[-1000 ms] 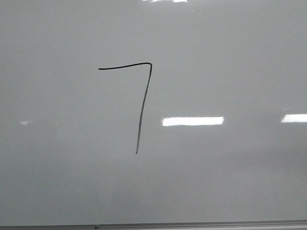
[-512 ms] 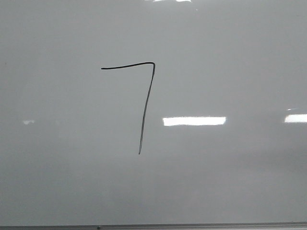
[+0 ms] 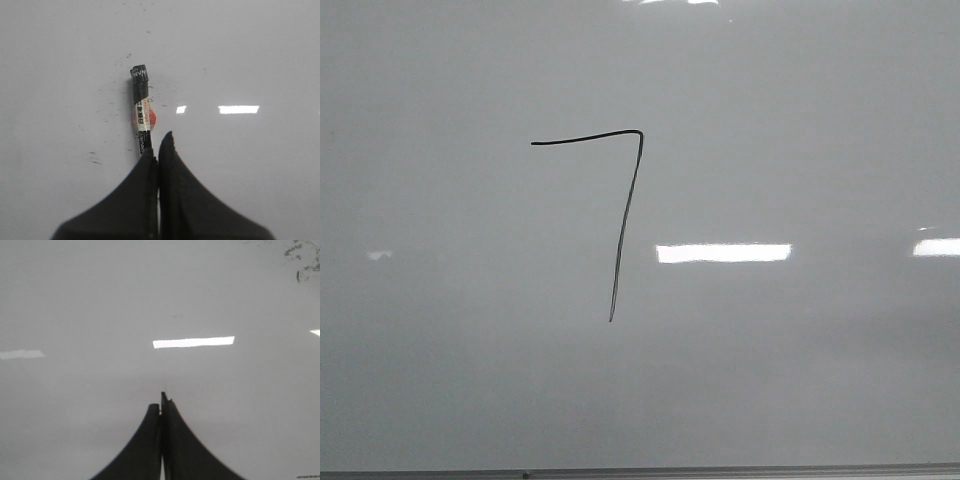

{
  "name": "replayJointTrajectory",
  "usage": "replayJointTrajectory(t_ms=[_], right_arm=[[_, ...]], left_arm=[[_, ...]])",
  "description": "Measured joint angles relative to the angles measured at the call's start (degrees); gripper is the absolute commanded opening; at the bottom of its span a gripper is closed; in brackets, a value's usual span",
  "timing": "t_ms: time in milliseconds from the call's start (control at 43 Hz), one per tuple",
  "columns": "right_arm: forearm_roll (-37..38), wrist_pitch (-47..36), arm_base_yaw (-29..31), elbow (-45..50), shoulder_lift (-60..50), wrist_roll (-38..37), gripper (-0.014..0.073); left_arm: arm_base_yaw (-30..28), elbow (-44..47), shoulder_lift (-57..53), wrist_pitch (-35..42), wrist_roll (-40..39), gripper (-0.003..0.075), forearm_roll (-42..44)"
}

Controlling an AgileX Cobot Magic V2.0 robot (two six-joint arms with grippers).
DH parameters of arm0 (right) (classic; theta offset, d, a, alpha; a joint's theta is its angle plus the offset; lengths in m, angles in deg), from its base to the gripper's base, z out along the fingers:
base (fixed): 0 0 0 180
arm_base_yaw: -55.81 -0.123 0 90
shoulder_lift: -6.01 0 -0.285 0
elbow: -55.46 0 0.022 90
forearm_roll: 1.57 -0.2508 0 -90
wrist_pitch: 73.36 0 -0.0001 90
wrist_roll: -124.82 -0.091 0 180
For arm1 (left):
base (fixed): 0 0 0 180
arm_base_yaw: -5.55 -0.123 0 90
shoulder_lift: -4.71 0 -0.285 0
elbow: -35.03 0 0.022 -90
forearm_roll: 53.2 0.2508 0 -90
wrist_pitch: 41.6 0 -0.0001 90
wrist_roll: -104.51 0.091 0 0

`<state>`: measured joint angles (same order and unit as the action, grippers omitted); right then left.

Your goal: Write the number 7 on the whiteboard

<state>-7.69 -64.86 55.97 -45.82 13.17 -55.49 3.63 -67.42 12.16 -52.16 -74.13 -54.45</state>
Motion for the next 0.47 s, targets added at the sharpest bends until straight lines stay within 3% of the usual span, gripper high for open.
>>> replayJointTrajectory(t_ms=[465], right_arm=[[0.0, 0.0, 0.0, 0.0, 0.0, 0.0, -0.0061]], left_arm=[[0.0, 0.0, 0.0, 0.0, 0.0, -0.0020, 0.0]])
